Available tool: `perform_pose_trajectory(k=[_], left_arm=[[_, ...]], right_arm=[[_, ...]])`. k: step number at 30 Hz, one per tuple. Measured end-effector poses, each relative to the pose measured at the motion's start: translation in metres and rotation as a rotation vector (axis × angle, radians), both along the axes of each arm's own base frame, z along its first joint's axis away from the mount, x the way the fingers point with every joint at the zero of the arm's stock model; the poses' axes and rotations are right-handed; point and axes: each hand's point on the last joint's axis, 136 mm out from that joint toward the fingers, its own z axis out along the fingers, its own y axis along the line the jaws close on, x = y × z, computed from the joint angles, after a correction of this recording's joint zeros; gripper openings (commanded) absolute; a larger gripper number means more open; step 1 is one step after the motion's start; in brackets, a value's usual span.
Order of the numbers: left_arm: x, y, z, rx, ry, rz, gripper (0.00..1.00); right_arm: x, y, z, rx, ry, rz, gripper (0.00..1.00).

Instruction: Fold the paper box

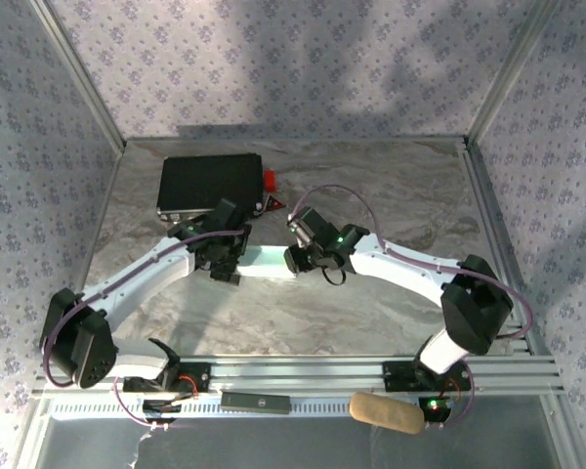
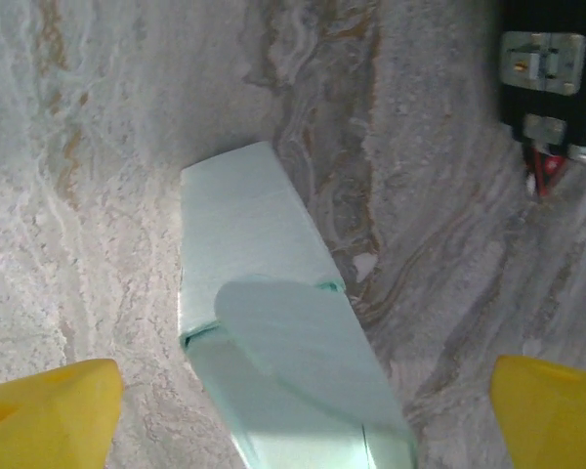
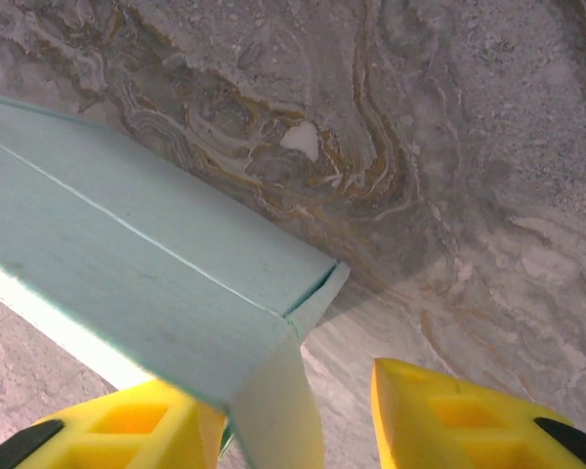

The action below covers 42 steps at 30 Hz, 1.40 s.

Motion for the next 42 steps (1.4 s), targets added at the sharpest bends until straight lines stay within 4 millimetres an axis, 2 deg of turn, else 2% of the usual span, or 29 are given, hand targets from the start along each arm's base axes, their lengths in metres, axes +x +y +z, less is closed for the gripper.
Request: perform_pose_trajectory(k=[3, 6, 8, 13, 17, 21, 27, 31, 34, 36, 42], left_arm=[[0.005, 0.006, 0.012, 0.001, -0.051, -0.044, 0.97], [0.013, 0.014, 0.028, 0.040, -0.138, -0.131, 0.89], [0.018, 0.024, 0.041, 0.130, -0.209, -0.224, 0.81], [0.019, 0.035, 0.076, 0.412, -0.401, -0.601, 0.75], [0.007, 0.042, 0.087, 0.596, -0.482, -0.900, 0.63], [-0.001, 0.041, 0.077, 0.666, -0.494, -1.131, 0.46], [0.002, 0.029, 0.039, 0.670, -0.406, -1.350, 0.47], [0.005, 0.031, 0.026, 0.662, -0.370, -1.398, 0.45], [0.007, 0.031, 0.024, 0.665, -0.372, -1.413, 0.44], [0.009, 0.029, 0.022, 0.665, -0.373, -1.422, 0.37], [0.016, 0.022, 0.014, 0.646, -0.378, -1.439, 0.36]], right_arm=[[0.006, 0.001, 0.001, 0.002, 0.018, 0.002, 0.44], [0.011, 0.006, 0.003, -0.001, 0.026, 0.016, 0.43], [0.012, 0.010, 0.003, -0.003, 0.033, 0.034, 0.43], [0.010, 0.013, 0.002, -0.015, 0.050, 0.065, 0.43], [0.009, 0.015, 0.002, -0.018, 0.055, 0.082, 0.42], [0.009, 0.015, 0.002, -0.017, 0.059, 0.086, 0.41], [0.009, 0.015, 0.002, -0.021, 0.065, 0.090, 0.40], [0.008, 0.014, 0.001, -0.027, 0.071, 0.090, 0.39], [0.008, 0.013, 0.001, -0.028, 0.075, 0.088, 0.38], [0.008, 0.012, 0.001, -0.027, 0.076, 0.088, 0.38], [0.008, 0.012, 0.001, -0.026, 0.077, 0.091, 0.37]])
